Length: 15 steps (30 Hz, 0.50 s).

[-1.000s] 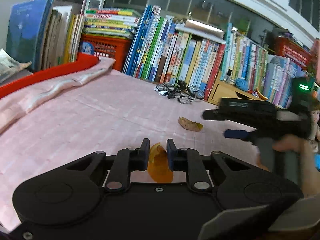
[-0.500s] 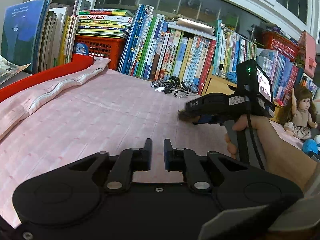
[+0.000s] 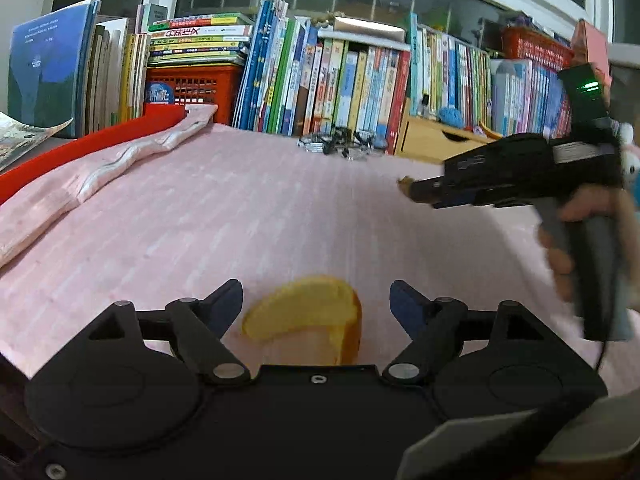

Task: Collect trash
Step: 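Grasp orange peel with left tool while right tool grasps brown crumpled paper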

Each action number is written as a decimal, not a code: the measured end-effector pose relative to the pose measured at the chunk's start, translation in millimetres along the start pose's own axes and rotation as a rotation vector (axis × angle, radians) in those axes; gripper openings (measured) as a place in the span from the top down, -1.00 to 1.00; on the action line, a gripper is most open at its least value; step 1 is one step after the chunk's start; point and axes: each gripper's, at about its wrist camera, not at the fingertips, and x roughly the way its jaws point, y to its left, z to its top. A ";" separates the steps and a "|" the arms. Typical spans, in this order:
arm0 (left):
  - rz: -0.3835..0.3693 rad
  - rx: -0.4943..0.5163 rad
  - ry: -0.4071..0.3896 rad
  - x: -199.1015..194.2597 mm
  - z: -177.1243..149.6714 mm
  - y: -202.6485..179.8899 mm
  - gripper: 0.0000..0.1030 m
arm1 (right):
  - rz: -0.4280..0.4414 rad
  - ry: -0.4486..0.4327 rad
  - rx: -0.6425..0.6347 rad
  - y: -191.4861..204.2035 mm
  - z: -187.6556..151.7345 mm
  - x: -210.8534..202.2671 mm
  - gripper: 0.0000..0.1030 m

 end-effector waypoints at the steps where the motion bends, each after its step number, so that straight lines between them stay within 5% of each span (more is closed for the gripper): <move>1: 0.007 0.004 0.003 0.9 -2.8 -1.3 -0.53 | 0.008 -0.001 -0.003 1.4 -5.6 -8.3 0.47; 4: 0.033 0.020 0.009 7.0 -8.5 -5.2 -0.36 | 0.018 -0.013 -0.020 6.6 -22.7 -31.9 0.47; 9: 0.034 -0.003 0.017 8.6 -6.8 -8.2 0.35 | 0.028 -0.030 -0.005 9.7 -52.6 -64.5 0.46; 15: -0.002 0.048 0.021 -9.6 -2.3 -27.2 0.39 | 0.032 -0.041 -0.006 15.1 -85.0 -98.0 0.46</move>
